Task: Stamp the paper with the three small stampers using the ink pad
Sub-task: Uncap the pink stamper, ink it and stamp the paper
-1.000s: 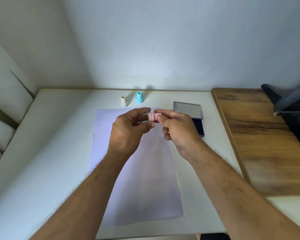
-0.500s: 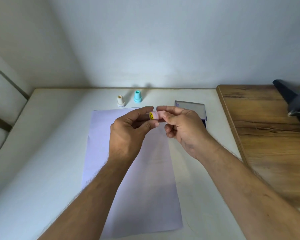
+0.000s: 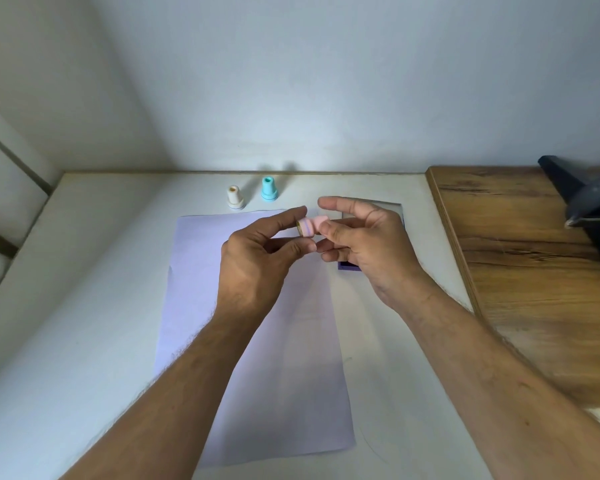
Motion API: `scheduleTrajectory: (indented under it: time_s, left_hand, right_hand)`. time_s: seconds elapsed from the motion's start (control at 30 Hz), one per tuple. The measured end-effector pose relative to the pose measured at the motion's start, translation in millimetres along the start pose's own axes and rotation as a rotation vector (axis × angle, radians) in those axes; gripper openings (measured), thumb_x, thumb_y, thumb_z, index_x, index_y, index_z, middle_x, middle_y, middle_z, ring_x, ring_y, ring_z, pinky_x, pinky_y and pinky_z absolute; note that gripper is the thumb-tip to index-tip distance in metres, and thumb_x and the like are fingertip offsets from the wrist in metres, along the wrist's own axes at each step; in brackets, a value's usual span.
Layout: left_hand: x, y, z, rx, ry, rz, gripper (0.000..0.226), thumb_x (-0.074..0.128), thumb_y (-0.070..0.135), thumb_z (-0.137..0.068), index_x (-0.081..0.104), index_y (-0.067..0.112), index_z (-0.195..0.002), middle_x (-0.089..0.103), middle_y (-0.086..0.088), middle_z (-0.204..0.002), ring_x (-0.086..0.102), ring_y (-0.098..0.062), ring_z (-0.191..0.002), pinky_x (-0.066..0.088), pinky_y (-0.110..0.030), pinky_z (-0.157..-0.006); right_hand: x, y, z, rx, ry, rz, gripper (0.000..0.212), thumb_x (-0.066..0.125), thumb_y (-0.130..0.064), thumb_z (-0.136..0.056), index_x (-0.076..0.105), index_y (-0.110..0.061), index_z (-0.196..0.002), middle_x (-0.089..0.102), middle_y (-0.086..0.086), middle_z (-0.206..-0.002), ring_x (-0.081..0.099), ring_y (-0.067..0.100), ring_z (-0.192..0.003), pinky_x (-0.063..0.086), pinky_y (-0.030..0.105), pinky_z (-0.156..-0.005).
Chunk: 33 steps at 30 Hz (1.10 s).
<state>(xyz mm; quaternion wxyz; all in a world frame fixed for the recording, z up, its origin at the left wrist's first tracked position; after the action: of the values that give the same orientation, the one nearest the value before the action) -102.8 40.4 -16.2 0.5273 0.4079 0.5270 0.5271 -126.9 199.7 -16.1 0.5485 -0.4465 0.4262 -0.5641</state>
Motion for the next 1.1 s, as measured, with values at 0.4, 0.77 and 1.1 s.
scheduleTrajectory:
  time_s: [0.4,0.77,1.1]
  left_hand:
    - [1.0,-2.4,-0.7,0.015,0.006,0.043,0.037,0.08,0.005,-0.078,0.076,0.023,-0.11,0.079,0.007,-0.095,0.074,-0.006,-0.091,0.057,-0.025,-0.091]
    - [-1.5,-3.5,-4.7,-0.009,-0.009,0.25,0.032,0.07,-0.002,-0.086,0.073,0.014,-0.113,0.078,-0.004,-0.096,0.074,-0.021,-0.094,0.057,-0.021,-0.077]
    - [1.9,0.1,-4.5,0.052,-0.047,0.233,0.036,0.062,-0.008,-0.089,0.07,0.016,-0.113,0.076,-0.004,-0.102,0.072,-0.02,-0.101,0.059,-0.029,-0.087]
  right_hand:
    - [-2.6,2.5,0.7,-0.043,-0.002,-0.05,0.017,0.072,0.001,-0.083,0.076,-0.012,-0.093,0.077,0.011,-0.094,0.075,0.025,-0.09,0.06,0.037,-0.08]
    - [-2.0,3.3,3.5,0.101,0.004,-0.462,0.015,0.065,0.004,-0.086,0.072,-0.007,-0.094,0.078,0.003,-0.086,0.075,0.016,-0.086,0.06,0.027,-0.079]
    - [12.3,0.7,5.8,0.176,-0.128,-0.679,0.024,0.064,-0.002,-0.071,0.071,-0.006,-0.094,0.077,0.007,-0.09,0.075,0.017,-0.084,0.06,0.022,-0.071]
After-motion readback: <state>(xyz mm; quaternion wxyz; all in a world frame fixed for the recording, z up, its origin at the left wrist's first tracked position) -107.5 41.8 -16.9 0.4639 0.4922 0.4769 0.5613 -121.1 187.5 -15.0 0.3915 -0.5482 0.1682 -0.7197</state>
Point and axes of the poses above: each hand's wrist, its own z-axis away from the middle knuckle, its own x-axis out of the palm, y = z × x, the point moved 6 cm from there along -z, towards the middle knuckle
